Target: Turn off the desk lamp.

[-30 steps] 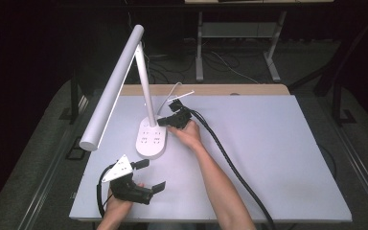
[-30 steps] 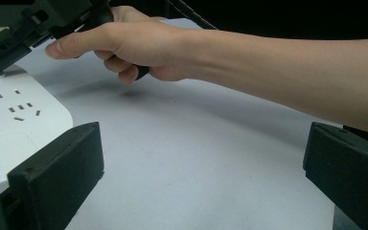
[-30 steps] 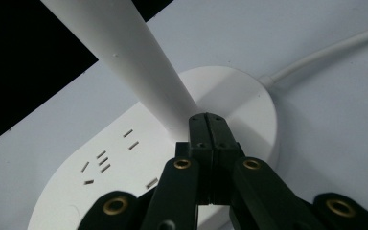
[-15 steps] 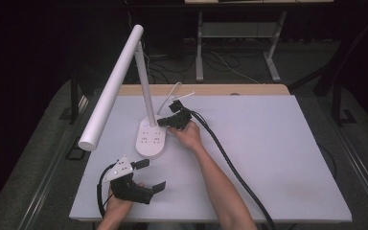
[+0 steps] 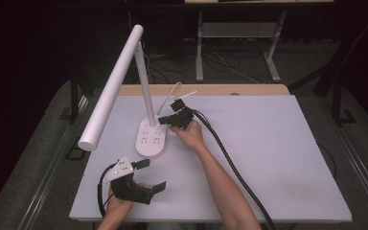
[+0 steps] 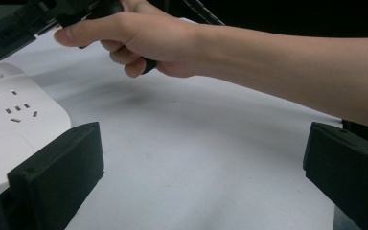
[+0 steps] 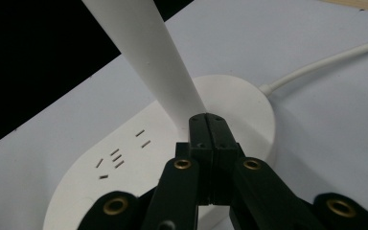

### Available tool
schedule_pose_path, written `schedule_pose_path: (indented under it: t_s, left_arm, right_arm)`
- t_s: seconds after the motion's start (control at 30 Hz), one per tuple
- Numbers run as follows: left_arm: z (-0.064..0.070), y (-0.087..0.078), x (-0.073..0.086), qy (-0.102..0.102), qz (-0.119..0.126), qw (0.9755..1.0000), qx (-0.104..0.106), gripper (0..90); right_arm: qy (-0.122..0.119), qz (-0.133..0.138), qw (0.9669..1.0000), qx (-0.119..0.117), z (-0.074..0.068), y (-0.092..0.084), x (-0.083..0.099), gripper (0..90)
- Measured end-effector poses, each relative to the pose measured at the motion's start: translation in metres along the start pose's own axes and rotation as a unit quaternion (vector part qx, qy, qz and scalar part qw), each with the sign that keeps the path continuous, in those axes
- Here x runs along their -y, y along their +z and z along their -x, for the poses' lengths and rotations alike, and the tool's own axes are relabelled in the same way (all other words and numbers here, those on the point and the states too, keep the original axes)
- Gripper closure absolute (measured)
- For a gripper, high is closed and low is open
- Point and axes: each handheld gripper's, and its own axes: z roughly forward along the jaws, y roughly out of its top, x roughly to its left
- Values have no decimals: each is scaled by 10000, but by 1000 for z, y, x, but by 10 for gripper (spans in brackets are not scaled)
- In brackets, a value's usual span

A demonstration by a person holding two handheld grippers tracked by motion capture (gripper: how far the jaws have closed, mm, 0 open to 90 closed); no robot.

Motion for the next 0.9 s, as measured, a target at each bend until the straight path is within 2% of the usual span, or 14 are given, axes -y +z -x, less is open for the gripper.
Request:
schedule_pose_path:
  t_s: [0.23,0.43,0.63,0.7,0.9]
  left_arm:
    - [0,0,0,-5,-5,10000,-16,0]
    - [0,1,0,-10,3,10000,-31,0]
    - [0,2,0,-11,-15,10000,-30,0]
    - [0,2,0,-10,-11,10000,-37,0]
    - [0,2,0,3,-21,10000,-37,0]
  right_arm:
    - [-122,15,9999,-17,-4,-19,-2,900]
    - [-141,169,9997,-39,-3,-39,-1,891]
    - [-138,247,9996,54,-8,-63,0,700]
    - [-113,269,9996,70,-8,-71,0,612]
    - [-103,344,9987,374,-13,-94,3,376]
